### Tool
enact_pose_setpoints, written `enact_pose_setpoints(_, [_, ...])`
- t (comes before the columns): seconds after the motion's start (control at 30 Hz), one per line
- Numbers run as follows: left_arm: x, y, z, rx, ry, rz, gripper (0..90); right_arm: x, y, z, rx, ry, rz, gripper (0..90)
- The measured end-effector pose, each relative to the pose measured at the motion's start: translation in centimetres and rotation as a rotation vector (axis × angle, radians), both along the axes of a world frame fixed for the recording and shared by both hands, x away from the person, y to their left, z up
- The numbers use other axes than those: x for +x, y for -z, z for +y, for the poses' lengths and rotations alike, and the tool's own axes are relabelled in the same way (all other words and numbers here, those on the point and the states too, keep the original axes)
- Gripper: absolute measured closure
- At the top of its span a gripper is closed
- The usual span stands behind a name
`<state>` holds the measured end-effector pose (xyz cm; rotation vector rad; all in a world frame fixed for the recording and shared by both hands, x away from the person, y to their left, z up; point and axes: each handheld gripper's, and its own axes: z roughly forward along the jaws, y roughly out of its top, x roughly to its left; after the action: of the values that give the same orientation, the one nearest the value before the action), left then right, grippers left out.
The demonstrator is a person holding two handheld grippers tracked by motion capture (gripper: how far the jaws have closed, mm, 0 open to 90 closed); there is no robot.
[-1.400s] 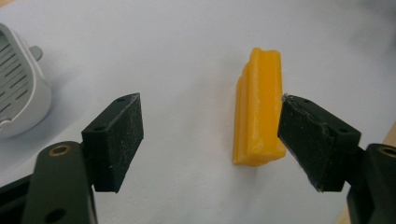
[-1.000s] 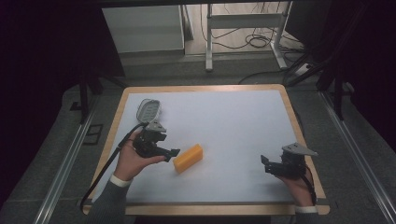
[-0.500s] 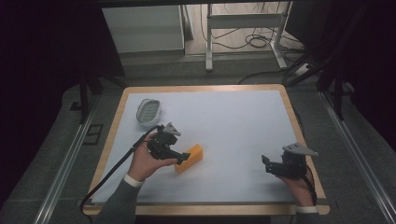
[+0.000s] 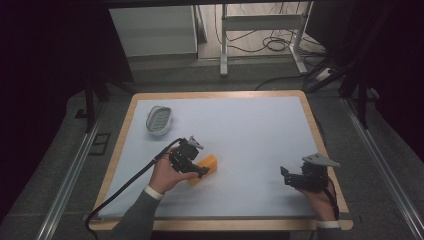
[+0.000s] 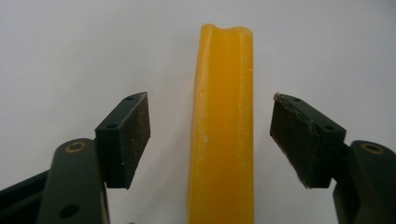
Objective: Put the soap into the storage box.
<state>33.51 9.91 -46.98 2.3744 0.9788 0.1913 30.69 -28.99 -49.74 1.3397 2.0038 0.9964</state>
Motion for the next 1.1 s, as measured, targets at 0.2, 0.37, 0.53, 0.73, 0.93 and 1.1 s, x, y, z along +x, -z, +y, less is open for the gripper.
enact_pose_setpoints(0.2, [0.5,1.2,-0.7,0.012,-0.003,0.030,36.3,0.0,0.1,0.0,-0.005,0.002,0.003,7.2])
enact_pose_setpoints(0.37, [0.6,1.7,-1.0,0.030,-0.003,0.042,42.0,0.1,0.2,-0.1,-0.007,0.002,0.007,7.2])
enact_pose_setpoints(0.53, [0.5,2.1,-1.3,0.038,0.008,0.059,53.9,0.1,0.2,-0.1,-0.007,0.002,0.008,7.2])
enact_pose_setpoints(0.73, [0.3,2.2,-1.4,0.043,0.010,0.039,59.7,0.1,0.3,0.1,-0.018,-0.007,0.010,7.2])
enact_pose_setpoints(0.93, [0.2,2.0,-1.3,0.038,0.016,0.036,60.9,0.0,0.2,0.1,-0.017,-0.003,0.006,7.2])
enact_pose_setpoints(1.1, [0.3,1.7,-1.1,0.026,0.020,0.036,61.0,-0.1,0.1,0.1,-0.018,-0.007,0.001,7.2])
